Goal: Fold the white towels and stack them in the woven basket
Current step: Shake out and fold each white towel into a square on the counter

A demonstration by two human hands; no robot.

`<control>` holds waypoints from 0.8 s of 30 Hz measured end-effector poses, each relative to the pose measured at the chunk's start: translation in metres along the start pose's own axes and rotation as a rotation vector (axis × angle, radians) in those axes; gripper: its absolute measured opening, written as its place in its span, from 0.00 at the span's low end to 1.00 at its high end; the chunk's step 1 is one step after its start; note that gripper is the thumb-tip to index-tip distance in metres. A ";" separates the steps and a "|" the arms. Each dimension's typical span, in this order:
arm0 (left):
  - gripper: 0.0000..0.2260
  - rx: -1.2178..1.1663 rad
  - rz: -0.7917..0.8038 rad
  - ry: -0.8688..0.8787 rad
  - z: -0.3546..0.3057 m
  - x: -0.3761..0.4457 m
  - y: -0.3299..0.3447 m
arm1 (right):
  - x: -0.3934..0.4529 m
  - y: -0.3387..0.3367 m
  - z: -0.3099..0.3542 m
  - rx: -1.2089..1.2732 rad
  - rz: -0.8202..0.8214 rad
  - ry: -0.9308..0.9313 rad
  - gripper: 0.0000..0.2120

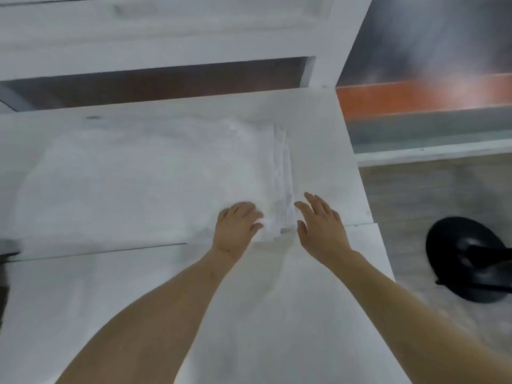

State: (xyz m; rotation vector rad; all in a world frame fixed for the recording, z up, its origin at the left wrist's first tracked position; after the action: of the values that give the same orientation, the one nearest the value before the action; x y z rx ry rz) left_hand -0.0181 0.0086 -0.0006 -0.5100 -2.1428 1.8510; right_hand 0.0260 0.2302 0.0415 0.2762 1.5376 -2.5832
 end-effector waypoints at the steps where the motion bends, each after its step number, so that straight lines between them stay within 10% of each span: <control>1: 0.14 -0.013 0.009 0.005 0.002 0.001 -0.003 | 0.002 -0.001 0.000 0.002 0.002 -0.008 0.23; 18: 0.15 -0.235 -0.355 0.007 0.025 -0.038 -0.194 | 0.018 -0.046 0.128 0.168 -0.026 -0.205 0.28; 24: 0.12 -0.262 -0.517 0.094 0.049 -0.081 -0.290 | -0.021 -0.056 0.199 0.287 -0.137 -0.131 0.13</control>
State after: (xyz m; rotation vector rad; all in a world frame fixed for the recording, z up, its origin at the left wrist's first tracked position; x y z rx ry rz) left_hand 0.0080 -0.1061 0.2804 -0.0707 -2.1968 1.2571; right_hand 0.0172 0.0821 0.1867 0.0259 1.1800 -2.8631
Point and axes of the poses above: each hand's wrist, its own x-axis towards the middle knuckle, its own y-axis out of the palm, z = x × y, the point moved 2 cm from there along x, towards the middle knuckle, and after that the axes turned 10 degrees about x, right-handed, at the moved point
